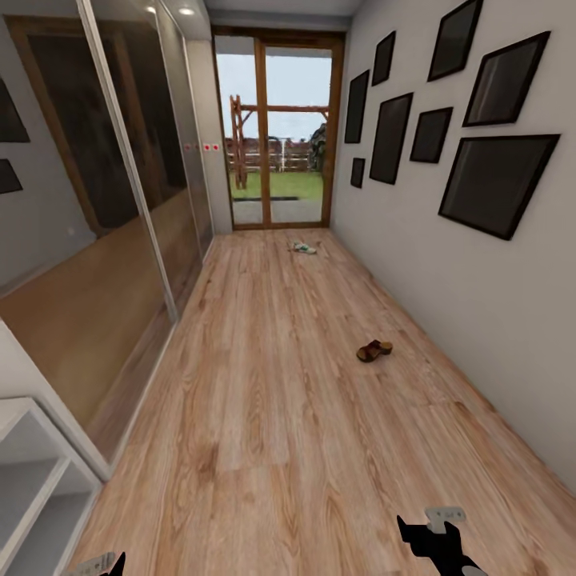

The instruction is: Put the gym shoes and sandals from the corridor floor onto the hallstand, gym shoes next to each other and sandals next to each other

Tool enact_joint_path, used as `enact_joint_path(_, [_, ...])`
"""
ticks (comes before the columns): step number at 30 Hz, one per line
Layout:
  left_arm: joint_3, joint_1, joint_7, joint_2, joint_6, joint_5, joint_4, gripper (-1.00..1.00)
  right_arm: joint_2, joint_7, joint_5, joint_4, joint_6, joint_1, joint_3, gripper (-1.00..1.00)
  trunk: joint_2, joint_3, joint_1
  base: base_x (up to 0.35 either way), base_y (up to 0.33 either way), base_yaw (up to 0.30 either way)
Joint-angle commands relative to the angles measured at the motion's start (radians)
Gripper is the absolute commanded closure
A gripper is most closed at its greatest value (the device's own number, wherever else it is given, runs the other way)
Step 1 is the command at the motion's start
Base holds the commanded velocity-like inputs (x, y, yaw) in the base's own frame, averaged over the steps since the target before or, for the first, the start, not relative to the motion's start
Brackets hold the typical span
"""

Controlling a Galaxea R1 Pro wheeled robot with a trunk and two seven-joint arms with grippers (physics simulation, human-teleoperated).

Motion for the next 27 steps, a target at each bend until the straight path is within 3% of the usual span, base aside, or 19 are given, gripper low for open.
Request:
enact_joint_path(1, [0.003,-0.001,-0.010,0.000,-0.001,0.010,0.001,-1.00,0.000,0.006,-0.011,0.001,-0.003,-0.001,0.005,-1.00,0.000,-0.001,0.000,0.341,0.000,0.000])
enact_joint_path(13, [0.004,-0.001,-0.010,0.001,-0.002,0.011,0.001,-1.00,-0.006,0.016,-0.011,0.003,-0.025,0.012,0.004,-1.00,0.000,-0.001,0.000,0.341,0.000,0.000])
enact_joint_path(23, [0.004,-0.001,-0.010,0.001,-0.002,0.012,0.001,-1.00,-0.011,0.017,-0.008,0.003,-0.202,0.064,0.005,-1.00,0.000,-0.001,0.000,0.341,0.000,0.000])
enact_joint_path(27, [0.004,-0.001,-0.010,0.001,-0.002,0.011,0.001,-1.00,-0.007,0.016,-0.009,0.003,-0.219,0.070,0.007,-1.00,0.000,-0.001,0.000,0.341,0.014,0.000])
